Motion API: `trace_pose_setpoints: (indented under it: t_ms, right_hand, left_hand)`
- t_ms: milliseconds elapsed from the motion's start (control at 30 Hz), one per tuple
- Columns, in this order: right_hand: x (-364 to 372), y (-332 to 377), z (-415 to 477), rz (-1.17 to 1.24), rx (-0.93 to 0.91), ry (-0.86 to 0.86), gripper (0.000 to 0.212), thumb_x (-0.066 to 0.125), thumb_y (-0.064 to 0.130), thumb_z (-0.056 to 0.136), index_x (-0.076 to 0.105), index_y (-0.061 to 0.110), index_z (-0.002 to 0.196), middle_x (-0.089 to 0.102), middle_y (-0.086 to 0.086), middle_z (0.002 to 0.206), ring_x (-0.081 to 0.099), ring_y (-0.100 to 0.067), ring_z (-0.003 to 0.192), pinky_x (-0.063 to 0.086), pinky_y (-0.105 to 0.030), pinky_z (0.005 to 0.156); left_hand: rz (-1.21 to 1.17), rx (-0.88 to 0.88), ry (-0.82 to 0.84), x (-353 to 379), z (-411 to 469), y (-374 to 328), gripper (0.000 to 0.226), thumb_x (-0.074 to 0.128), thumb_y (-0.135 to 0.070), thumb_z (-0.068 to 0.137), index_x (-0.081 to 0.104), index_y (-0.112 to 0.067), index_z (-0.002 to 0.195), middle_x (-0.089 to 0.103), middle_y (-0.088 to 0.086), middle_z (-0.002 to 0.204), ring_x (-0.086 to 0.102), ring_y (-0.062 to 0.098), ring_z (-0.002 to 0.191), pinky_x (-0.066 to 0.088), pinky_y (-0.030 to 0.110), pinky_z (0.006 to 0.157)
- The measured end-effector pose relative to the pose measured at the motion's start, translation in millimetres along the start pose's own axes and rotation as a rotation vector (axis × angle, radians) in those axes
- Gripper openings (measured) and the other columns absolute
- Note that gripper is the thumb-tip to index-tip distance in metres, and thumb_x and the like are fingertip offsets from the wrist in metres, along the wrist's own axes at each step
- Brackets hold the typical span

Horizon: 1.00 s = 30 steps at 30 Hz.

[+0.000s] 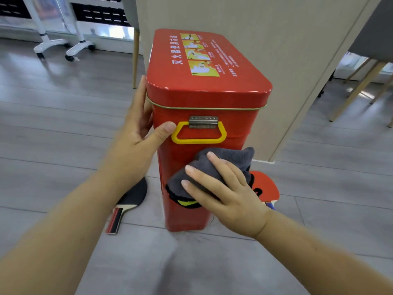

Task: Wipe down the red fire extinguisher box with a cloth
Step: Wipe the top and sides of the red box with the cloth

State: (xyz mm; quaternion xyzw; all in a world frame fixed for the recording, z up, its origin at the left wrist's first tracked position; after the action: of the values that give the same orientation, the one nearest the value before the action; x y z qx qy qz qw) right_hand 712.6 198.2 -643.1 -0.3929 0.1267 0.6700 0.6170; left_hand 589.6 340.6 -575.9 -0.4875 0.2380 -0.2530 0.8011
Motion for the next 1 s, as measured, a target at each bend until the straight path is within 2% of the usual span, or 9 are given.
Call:
trace_pose_setpoints:
  t_ms: [67,133,200,333,500,700,800,900,1000]
  right_hand:
    - [-3,1,22,0.134,-0.007,0.085,0.035,0.039,0.021,0.104,0.041,0.015,0.138,0.031,0.003,0.15,0.032,-0.017,0.137,0.028,-0.038,0.115]
    - [4,2,32,0.2,-0.057,0.081,0.033,0.036,0.01,0.103,0.04,0.004,0.135,0.034,-0.014,0.147,0.037,-0.026,0.132,0.023,-0.034,0.117]
    - [15,1,31,0.194,-0.1,0.057,0.032,0.036,0.002,0.1,0.041,-0.002,0.131,0.035,-0.02,0.142,0.04,-0.032,0.127,0.022,-0.033,0.117]
    - [29,9,27,0.09,-0.182,0.02,0.034,0.035,0.004,0.1,0.056,-0.001,0.127,0.043,-0.011,0.141,0.047,-0.024,0.127,0.029,-0.034,0.114]
    - [52,24,4,-0.094,-0.237,0.082,0.037,0.039,0.011,0.096,0.06,0.021,0.124,0.055,0.01,0.135,0.043,-0.025,0.131,0.032,-0.036,0.103]
    - [76,25,-35,-0.236,-0.364,0.216,0.041,0.033,0.013,0.098,0.054,0.025,0.131,0.049,0.012,0.141,0.037,-0.025,0.133,0.032,-0.036,0.101]
    - [73,26,-40,-0.27,-0.435,0.261,0.038,0.032,0.017,0.1,0.052,0.026,0.131,0.05,0.01,0.141,0.039,-0.027,0.13,0.036,-0.039,0.093]
    - [47,22,-7,-0.217,-0.262,0.093,0.033,0.044,0.022,0.097,0.054,0.031,0.127,0.051,0.007,0.139,0.047,-0.027,0.124,0.036,-0.04,0.083]
    - [28,17,24,-0.153,-0.142,-0.081,0.027,0.05,0.023,0.096,0.055,0.031,0.122,0.052,0.006,0.136,0.048,-0.029,0.121,0.034,-0.041,0.082]
  left_hand:
    - [-0.026,-0.018,0.01,-4,2,-2,0.078,0.058,-0.024,0.084,0.016,-0.023,0.149,0.048,-0.003,0.141,0.049,0.007,0.126,0.047,0.022,0.097]
    - [-0.063,-0.034,0.017,-7,5,-4,0.075,0.061,-0.022,0.079,0.026,-0.017,0.146,0.051,-0.003,0.138,0.051,0.007,0.124,0.047,0.021,0.097]
    - [-0.081,-0.04,0.025,-8,6,-3,0.068,0.061,-0.021,0.076,0.036,-0.014,0.139,0.054,-0.007,0.132,0.053,0.006,0.122,0.046,0.022,0.098]
    - [-0.083,-0.045,0.027,-8,6,1,0.06,0.063,-0.022,0.08,0.041,-0.015,0.135,0.055,-0.006,0.133,0.052,0.005,0.122,0.046,0.022,0.097]
    - [-0.075,-0.036,0.024,-7,6,7,0.066,0.062,-0.022,0.084,0.033,-0.01,0.143,0.049,0.0,0.14,0.048,0.007,0.128,0.043,0.031,0.104]
    - [-0.08,-0.043,0.01,-7,4,9,0.07,0.063,-0.027,0.085,0.03,-0.015,0.145,0.046,-0.004,0.143,0.046,0.005,0.129,0.043,0.033,0.105]
    - [-0.095,-0.036,-0.005,-6,3,9,0.069,0.063,-0.025,0.086,0.03,-0.015,0.145,0.046,-0.005,0.143,0.046,0.004,0.129,0.043,0.033,0.105]
    - [-0.118,-0.034,-0.015,-5,2,10,0.068,0.062,-0.019,0.087,0.028,-0.012,0.146,0.045,-0.001,0.144,0.045,0.006,0.129,0.042,0.031,0.106]
    - [-0.103,-0.044,-0.046,-5,-1,13,0.068,0.063,-0.024,0.088,0.029,-0.016,0.146,0.047,-0.003,0.142,0.047,0.004,0.128,0.043,0.028,0.103]
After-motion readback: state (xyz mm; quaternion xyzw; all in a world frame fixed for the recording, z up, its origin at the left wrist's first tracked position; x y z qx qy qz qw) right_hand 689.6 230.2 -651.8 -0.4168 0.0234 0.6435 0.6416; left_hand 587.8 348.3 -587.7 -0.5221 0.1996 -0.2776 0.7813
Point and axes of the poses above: each hand's wrist, its own z-axis towards the middle knuckle, its own x-axis out of the palm, y = z × x, the point moved 3 cm from there along z, towards the middle knuckle
